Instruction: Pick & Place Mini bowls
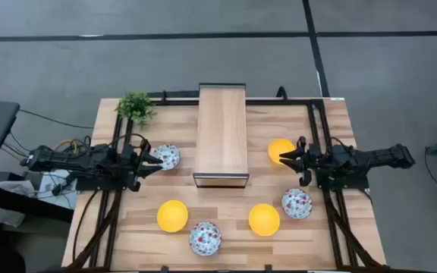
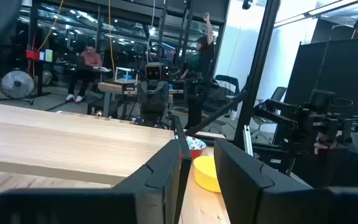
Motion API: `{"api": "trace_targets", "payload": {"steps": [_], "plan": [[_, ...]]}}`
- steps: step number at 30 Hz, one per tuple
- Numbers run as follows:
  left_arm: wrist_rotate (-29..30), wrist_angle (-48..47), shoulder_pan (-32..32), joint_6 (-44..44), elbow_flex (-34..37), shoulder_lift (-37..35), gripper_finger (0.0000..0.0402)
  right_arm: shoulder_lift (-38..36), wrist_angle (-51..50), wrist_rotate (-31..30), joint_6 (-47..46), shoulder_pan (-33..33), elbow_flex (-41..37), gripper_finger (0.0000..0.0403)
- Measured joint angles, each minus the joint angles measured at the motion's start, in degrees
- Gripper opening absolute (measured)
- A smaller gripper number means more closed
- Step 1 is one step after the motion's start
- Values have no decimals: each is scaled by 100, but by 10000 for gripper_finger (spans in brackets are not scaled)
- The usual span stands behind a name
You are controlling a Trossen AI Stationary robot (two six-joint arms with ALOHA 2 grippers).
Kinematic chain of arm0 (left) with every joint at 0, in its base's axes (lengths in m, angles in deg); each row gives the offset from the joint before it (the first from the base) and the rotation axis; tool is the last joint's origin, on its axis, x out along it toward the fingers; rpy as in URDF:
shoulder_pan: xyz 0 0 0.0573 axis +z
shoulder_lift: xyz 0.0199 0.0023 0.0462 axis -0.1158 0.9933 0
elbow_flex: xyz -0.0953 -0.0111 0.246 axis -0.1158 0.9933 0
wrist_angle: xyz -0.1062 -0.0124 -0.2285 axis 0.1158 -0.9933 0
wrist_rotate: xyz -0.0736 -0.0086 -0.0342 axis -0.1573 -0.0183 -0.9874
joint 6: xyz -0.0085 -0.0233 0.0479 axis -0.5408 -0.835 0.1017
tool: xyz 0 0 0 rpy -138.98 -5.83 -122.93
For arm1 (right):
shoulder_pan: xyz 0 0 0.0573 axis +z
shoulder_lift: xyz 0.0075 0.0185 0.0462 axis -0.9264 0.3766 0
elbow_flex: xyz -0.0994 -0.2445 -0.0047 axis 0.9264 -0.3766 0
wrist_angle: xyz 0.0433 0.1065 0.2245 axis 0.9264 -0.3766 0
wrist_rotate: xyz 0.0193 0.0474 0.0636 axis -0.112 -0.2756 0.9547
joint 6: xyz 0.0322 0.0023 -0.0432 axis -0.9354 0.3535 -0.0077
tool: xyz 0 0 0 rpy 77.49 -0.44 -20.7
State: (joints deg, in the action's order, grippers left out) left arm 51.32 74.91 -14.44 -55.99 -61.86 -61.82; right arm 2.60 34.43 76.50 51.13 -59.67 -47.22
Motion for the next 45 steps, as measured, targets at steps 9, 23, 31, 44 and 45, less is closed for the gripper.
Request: {"api": "trace_targets", "payload": {"steps": [9,23,31,44,45], "plan": [[0,0,0,0,0,-2,99,0,0,0,-208,-2,0,81],[0,2,2,0,0,-2,99,1,530,-102,-207,-7,0,81],[0,3,2,0,0,-1,99,2,1114,-947,-201,-7,536,81],[0,4,0,9,0,-2,99,925,-1350,-1826,-546,-4,2508,81],[0,4,2,17,0,-2,99,1091,-1675,-1940,-652,-4,2677,81]]}}
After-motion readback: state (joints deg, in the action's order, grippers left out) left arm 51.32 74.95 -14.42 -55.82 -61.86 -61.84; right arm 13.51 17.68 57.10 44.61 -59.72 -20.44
